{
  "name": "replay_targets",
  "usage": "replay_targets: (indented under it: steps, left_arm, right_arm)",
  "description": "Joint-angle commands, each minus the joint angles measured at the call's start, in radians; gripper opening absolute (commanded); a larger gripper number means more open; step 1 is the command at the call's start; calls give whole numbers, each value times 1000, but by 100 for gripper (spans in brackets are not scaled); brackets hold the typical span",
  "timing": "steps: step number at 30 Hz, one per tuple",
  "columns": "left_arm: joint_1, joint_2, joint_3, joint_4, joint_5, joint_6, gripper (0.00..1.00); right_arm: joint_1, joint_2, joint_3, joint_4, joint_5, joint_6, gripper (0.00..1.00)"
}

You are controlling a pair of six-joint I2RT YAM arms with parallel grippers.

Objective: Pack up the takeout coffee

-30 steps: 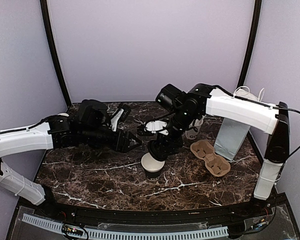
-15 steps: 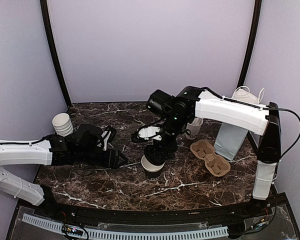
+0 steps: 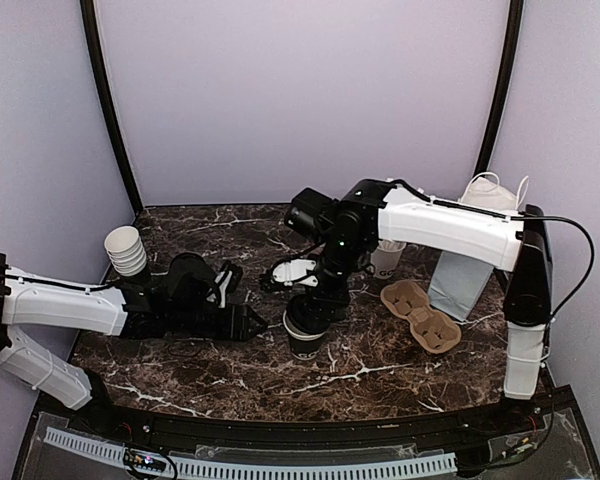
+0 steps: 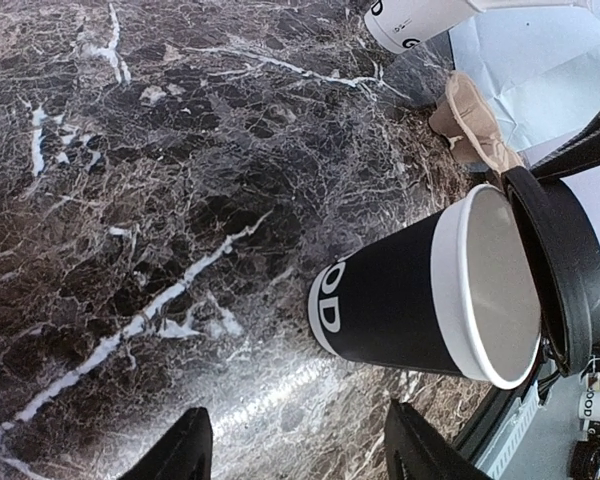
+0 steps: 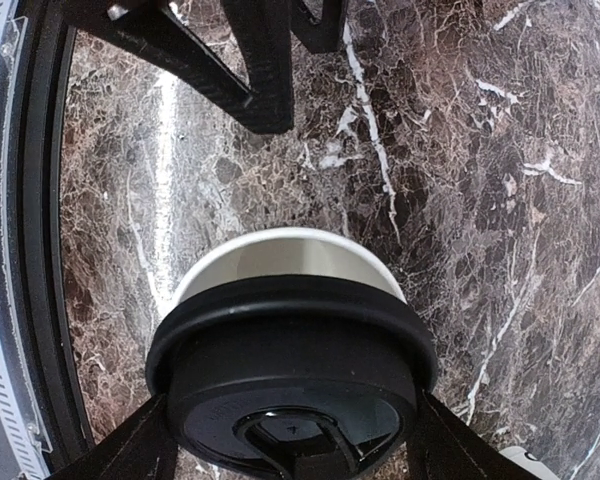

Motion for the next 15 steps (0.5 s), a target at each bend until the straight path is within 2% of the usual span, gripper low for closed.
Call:
replay_targets:
  steps: [1, 9, 15]
  left_arm:
    - [5, 35, -30, 97, 22, -20, 60]
    - [6, 105, -48, 183, 63, -43, 60]
    - [6, 119, -45, 183, 70, -41, 59]
  right_arm:
    - [12, 20, 42, 1, 1, 12, 79]
    - [23, 28, 49, 3, -5, 12, 84]
    - [29, 5, 40, 6, -4, 16, 87]
